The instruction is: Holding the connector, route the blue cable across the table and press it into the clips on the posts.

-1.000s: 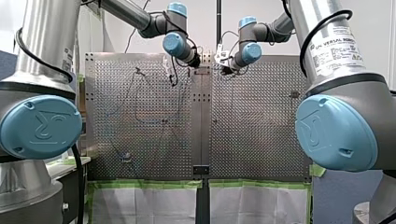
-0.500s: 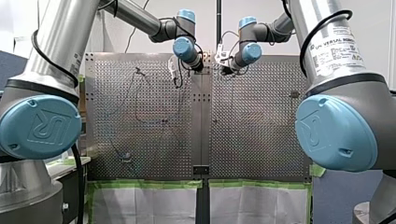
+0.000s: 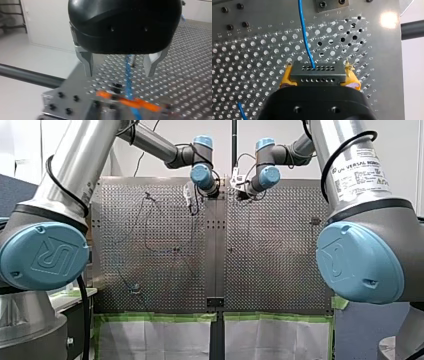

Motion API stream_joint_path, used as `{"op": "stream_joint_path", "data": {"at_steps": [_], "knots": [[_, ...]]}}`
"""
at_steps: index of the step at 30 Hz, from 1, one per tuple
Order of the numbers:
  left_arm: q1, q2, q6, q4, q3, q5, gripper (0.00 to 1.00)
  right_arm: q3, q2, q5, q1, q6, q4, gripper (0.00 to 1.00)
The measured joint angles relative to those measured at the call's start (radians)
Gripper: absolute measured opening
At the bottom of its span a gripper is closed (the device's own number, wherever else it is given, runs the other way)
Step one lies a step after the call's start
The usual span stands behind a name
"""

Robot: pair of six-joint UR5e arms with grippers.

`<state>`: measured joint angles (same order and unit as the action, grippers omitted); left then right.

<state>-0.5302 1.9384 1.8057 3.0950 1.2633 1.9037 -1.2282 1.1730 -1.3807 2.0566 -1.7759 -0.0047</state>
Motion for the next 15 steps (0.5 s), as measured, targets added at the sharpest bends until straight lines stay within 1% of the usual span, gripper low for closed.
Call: {"op": "stream_joint_path", "data": {"at_steps": [5, 12, 13, 14, 15], "knots": [[-0.002, 0.045, -0.005, 0.005, -0.009, 0.004, 1.00, 0.000, 0.000, 0.000, 0.000, -0.001, 0.000, 0.00], [-0.004, 0.055, -0.008, 0.008, -0.010, 0.014, 1.00, 0.000, 0.000, 0.000, 0.000, -0.001, 0.000, 0.00], [-0.005, 0.055, -0.008, 0.009, -0.010, 0.016, 0.91, 0.000, 0.000, 0.000, 0.000, -0.001, 0.000, 0.00], [-0.007, 0.055, -0.008, 0.010, -0.010, 0.020, 0.77, 0.000, 0.000, 0.000, 0.000, -0.001, 0.000, 0.00], [-0.009, 0.055, -0.009, 0.011, -0.010, 0.024, 0.77, 0.000, 0.000, 0.000, 0.000, -0.001, 0.000, 0.00]]}}
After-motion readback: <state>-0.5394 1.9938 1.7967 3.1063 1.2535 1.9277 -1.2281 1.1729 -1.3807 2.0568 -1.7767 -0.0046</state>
